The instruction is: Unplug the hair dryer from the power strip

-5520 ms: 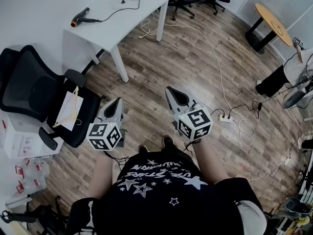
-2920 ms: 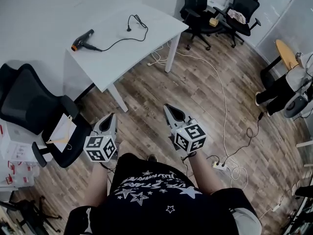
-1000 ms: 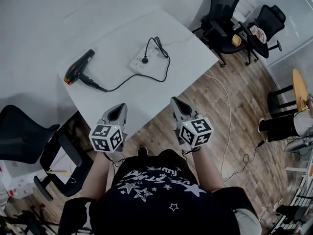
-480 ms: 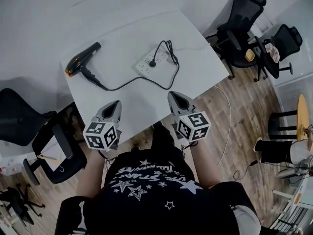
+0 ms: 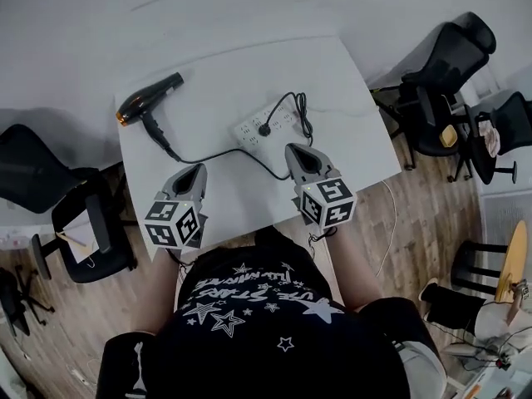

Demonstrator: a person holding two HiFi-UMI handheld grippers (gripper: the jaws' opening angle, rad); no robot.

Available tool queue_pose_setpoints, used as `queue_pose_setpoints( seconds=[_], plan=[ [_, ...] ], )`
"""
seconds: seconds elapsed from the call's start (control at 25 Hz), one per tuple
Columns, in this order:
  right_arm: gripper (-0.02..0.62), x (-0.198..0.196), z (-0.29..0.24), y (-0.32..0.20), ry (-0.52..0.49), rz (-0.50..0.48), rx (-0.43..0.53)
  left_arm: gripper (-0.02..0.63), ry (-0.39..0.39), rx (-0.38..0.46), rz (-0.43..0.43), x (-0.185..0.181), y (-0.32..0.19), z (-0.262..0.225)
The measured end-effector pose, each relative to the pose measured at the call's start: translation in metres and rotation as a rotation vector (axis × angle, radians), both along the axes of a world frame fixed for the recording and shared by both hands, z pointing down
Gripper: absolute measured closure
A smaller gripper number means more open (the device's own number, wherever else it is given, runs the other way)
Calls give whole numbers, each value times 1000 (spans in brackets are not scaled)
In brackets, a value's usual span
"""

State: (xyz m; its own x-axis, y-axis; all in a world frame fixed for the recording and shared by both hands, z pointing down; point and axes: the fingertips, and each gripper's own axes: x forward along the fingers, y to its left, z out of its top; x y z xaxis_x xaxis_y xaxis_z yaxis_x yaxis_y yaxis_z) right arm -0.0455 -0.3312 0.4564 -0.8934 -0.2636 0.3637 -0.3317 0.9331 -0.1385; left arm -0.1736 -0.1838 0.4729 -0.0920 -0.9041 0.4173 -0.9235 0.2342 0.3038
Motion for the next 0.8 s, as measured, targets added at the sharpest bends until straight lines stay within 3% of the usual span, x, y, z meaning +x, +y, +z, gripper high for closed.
queue_pose_setpoints(
  seconds=[0.36,0.68,0.8],
  plan=[
    [586,-32,41,-41,147,-203,19,598,-7,-51,-57,14,-54,18],
    [584,-56,69,-56,211,-353,6,598,0,-103,-68,20,-96,42],
    [525,-62,80,-54,245,-409,1,598,-4,-137,-50,22,-108,53]
  ],
)
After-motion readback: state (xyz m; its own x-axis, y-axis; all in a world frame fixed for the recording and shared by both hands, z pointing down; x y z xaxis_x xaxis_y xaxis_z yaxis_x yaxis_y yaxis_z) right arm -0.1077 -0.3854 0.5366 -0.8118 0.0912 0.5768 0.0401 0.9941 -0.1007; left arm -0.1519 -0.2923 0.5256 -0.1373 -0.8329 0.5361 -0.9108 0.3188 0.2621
